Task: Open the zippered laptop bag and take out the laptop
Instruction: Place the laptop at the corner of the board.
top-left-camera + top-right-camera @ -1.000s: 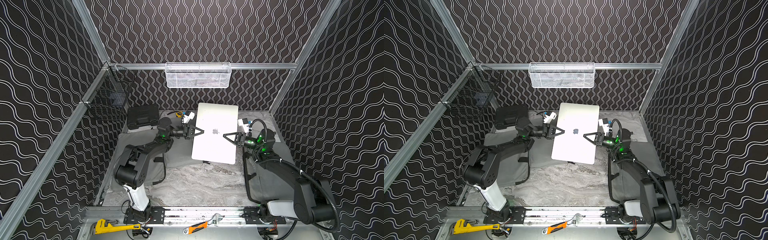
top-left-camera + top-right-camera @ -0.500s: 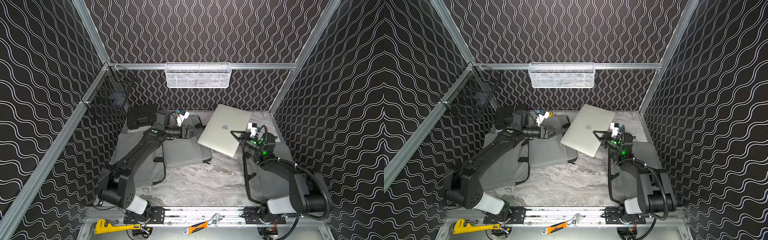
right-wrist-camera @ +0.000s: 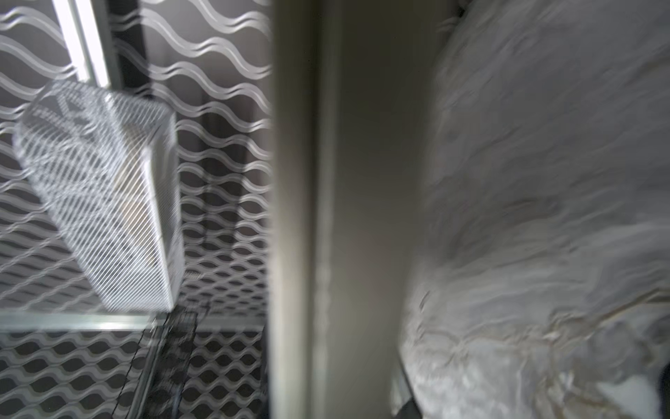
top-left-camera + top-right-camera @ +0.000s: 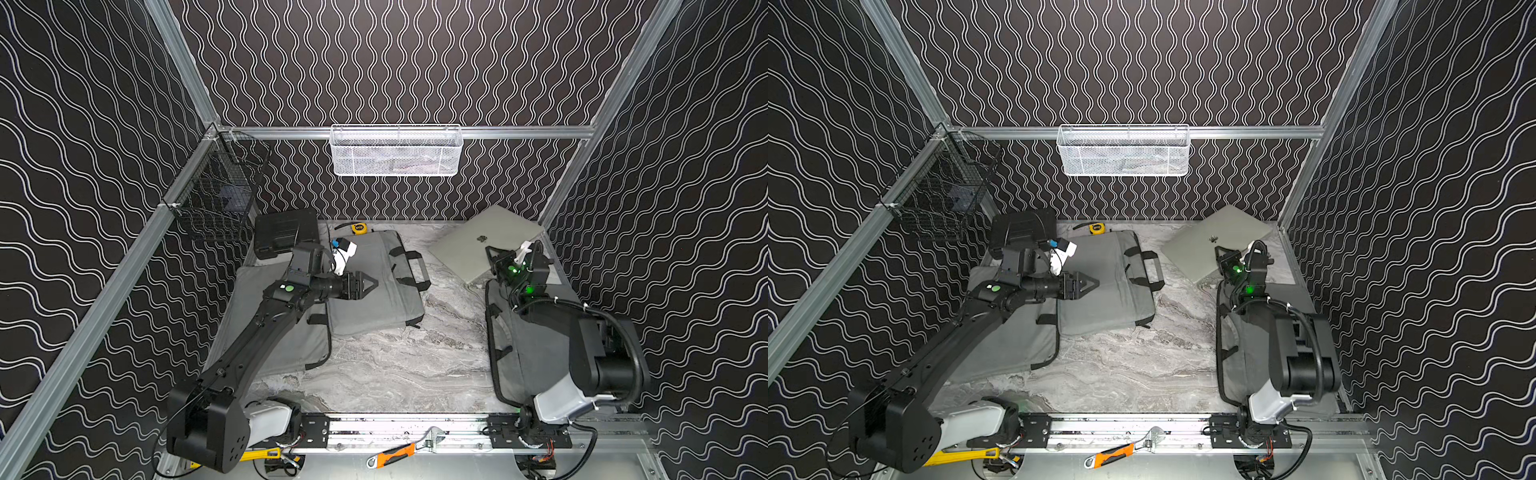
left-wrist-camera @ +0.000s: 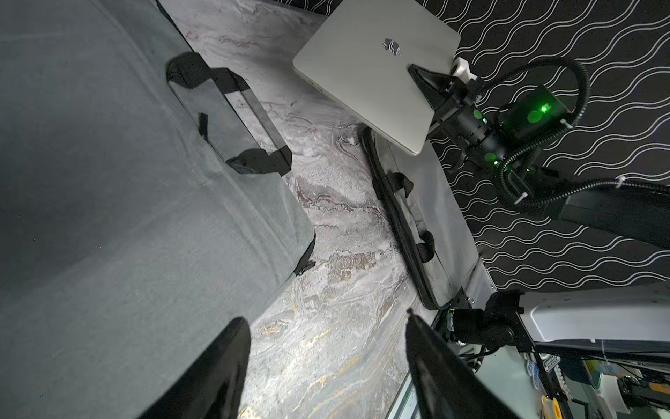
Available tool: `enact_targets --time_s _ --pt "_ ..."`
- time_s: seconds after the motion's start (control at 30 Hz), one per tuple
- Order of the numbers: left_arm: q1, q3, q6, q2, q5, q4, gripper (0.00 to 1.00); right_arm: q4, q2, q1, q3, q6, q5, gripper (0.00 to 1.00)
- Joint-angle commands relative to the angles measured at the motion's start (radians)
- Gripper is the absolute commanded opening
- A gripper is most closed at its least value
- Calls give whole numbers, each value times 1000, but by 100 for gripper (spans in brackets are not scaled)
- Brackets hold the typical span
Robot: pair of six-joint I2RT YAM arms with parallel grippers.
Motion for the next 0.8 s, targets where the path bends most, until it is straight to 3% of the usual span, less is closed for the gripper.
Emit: enact_targets --time_s 0.0,0.1,0.23,0.43,0.77 --pt "3 -12 -6 -13 43 63 67 214 71 7 39 78 198 0" --pt "3 -4 25 -15 45 43 67 273 172 21 90 143 302 0" --pt "3 0 50 -2 48 29 67 240 234 61 171 98 469 0" --pt "5 0 77 23 80 24 66 260 350 57 220 173 599 0" --pt "21 -1 72 47 103 46 65 181 406 -6 268 233 620 0"
